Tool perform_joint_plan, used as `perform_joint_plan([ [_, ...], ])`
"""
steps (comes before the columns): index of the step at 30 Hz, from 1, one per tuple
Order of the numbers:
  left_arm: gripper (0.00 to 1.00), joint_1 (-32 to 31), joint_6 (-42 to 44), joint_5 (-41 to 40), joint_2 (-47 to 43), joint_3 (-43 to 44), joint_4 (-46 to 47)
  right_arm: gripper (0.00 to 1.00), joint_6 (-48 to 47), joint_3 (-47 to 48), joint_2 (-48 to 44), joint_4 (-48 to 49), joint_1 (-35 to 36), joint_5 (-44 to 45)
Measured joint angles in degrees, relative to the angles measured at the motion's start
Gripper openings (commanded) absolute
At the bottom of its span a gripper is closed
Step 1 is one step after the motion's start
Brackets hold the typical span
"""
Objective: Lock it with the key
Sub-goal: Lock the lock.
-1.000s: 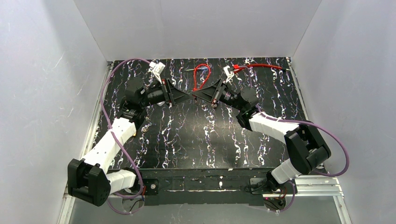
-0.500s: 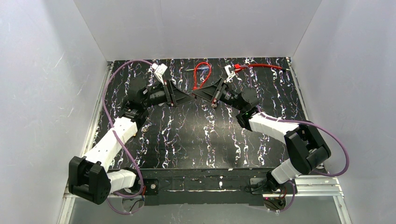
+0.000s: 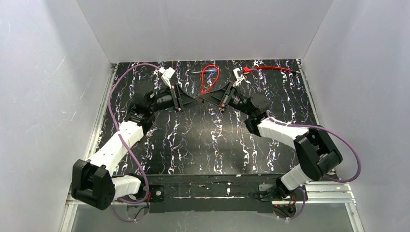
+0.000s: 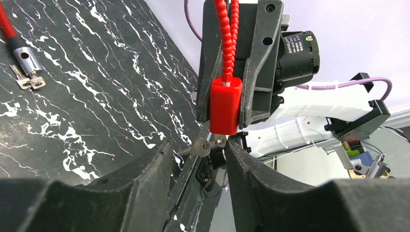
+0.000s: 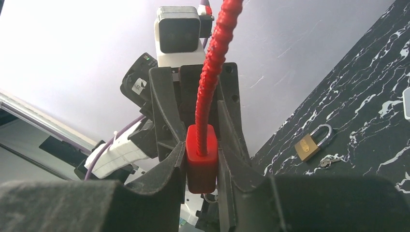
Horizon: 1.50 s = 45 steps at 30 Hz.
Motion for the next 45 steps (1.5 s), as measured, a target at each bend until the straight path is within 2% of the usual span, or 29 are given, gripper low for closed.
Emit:
perform_joint_plan([
  [6, 0.24, -0.07, -2.71, 0.46, -0.02, -1.57, 1.16, 0.01, 0.20, -1.07, 0.55, 0.92, 0.00, -0.11],
  [15, 0.15, 0.02, -4.76, 2.21, 0.00, -1.75, 1.81, 0.01, 0.24, -1.51, 0.83, 2.36, 0.00, -0.92],
  [21, 0.28, 0.76, -4.72, 2.45, 0.09, -1.62, 2.60, 0.01, -0.09, -1.53, 0.66, 5.46, 0.39, -2.60],
  [34, 0.34, 1.36, -5.49, 3.45, -0.63, -3.80, 7.26, 0.01, -1.20, -1.53, 0.48, 7.15, 1.09, -3.80],
  [41, 0.37, 1.25, -4.39, 4.17, -2.71, -4.81, 7.96, 0.01, -3.10, -1.46, 0.46, 4.26, -0.35, -2.19],
  [45, 0.46, 1.25, -3.61, 4.39, -2.97, -4.81, 8.31, 0.01, -4.24, -1.33, 0.52, 1.62, -1.18, -0.85],
])
